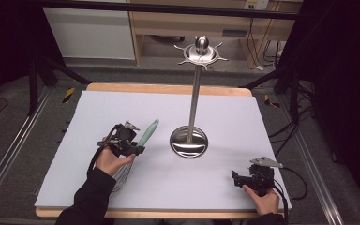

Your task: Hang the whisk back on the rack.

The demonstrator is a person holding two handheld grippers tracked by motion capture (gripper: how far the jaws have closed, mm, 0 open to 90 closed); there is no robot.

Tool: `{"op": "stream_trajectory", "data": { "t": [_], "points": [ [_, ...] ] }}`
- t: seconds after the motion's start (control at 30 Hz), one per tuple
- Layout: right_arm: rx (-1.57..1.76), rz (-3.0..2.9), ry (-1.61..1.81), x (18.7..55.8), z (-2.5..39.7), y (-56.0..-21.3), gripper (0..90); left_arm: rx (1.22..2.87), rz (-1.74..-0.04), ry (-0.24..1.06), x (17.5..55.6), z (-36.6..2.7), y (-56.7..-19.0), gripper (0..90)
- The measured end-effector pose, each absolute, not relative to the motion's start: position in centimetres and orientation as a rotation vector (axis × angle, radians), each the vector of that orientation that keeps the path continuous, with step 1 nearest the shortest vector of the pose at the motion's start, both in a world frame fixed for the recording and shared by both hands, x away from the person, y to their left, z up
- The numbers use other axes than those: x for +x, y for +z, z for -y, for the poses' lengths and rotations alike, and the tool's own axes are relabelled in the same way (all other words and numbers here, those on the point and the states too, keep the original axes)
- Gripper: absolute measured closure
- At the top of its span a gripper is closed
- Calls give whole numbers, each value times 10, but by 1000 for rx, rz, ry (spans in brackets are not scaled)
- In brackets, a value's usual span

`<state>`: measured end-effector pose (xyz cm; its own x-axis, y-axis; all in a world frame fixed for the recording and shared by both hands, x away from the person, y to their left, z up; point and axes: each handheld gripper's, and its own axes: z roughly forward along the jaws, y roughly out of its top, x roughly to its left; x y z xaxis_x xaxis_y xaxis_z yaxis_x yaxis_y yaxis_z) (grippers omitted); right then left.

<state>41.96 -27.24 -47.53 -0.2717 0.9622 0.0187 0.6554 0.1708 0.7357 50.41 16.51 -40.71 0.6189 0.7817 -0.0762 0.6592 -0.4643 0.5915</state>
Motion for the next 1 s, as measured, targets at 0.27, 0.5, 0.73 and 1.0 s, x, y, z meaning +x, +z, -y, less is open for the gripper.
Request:
{"op": "stream_trajectory", "data": {
  "t": [0.27,0.5,0.73,1.0],
  "points": [
    [1522,-1995,894,419,273,-475,74,2167,-1096,294,488,-177,-395,689],
    [1523,-1993,894,419,273,-475,74,2107,-1063,324,474,-187,-387,689],
    [1515,-1995,894,419,273,-475,74,2035,-1058,351,466,-198,-383,689],
    [1519,-1996,899,418,273,-475,74,1990,-1042,367,458,-204,-377,690]
  ]
}}
